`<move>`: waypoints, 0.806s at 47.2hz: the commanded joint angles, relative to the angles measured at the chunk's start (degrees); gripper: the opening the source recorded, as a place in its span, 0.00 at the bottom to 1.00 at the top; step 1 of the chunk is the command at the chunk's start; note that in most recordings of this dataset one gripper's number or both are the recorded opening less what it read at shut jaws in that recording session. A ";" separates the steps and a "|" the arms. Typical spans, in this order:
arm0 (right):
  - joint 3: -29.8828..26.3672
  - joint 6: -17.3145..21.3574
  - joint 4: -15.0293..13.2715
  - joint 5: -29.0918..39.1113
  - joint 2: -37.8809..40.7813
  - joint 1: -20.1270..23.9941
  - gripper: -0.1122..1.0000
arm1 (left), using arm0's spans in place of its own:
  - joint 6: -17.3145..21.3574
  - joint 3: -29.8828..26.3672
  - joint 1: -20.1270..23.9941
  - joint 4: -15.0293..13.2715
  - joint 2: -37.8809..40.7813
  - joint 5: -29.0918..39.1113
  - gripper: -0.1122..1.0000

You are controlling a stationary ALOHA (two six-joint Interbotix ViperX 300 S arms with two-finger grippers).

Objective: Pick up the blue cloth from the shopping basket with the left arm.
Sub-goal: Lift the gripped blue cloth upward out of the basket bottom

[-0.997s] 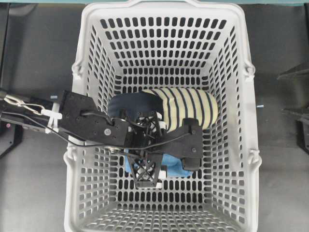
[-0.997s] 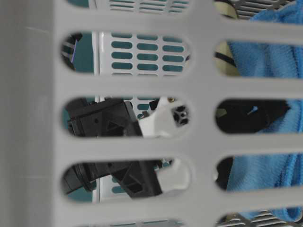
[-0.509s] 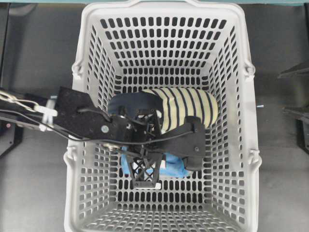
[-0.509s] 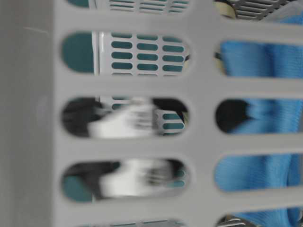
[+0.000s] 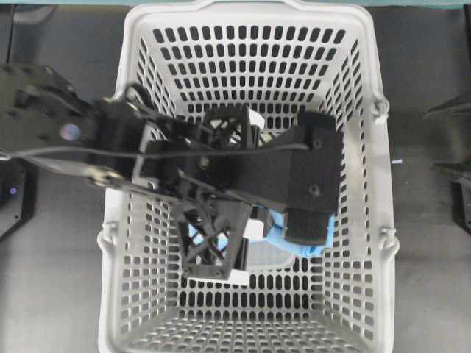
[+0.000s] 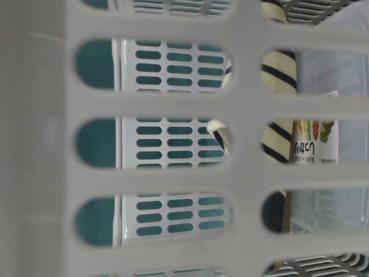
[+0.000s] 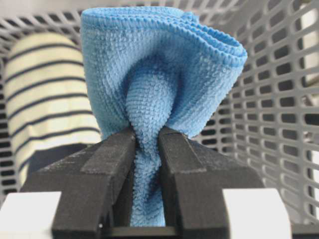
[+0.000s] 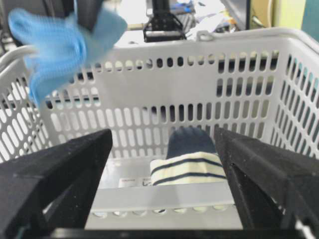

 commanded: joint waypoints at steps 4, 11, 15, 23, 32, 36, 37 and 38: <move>-0.44 0.09 0.18 -0.53 0.35 -0.18 0.83 | -0.26 -3.34 -0.18 0.18 -1.41 0.79 0.21; -0.44 0.09 0.18 -0.53 0.26 -0.09 0.83 | -0.53 -3.34 -0.18 0.18 -1.41 0.53 0.21; -0.53 0.09 0.09 -0.53 0.18 -0.26 0.83 | -0.53 -3.34 -0.18 0.18 -1.41 0.44 0.21; -0.53 0.09 0.18 -0.53 0.18 -0.53 0.83 | -0.88 -2.90 -0.09 0.18 -1.41 0.44 0.21; -0.53 0.09 0.18 -0.53 0.00 -0.53 0.83 | -0.88 -2.46 -0.18 0.18 -1.41 -0.26 0.21; -0.53 0.09 0.18 -0.53 -0.09 -0.53 0.83 | -0.97 -1.76 -0.18 0.18 -1.67 -0.88 0.21; -0.53 0.09 0.18 -0.53 -0.09 -0.53 0.83 | -0.97 -1.49 -0.18 0.18 -1.67 -1.23 0.21; -0.53 0.09 0.18 -0.53 -0.09 -0.53 0.83 | -0.97 -1.23 -0.18 0.18 -1.67 -1.41 0.21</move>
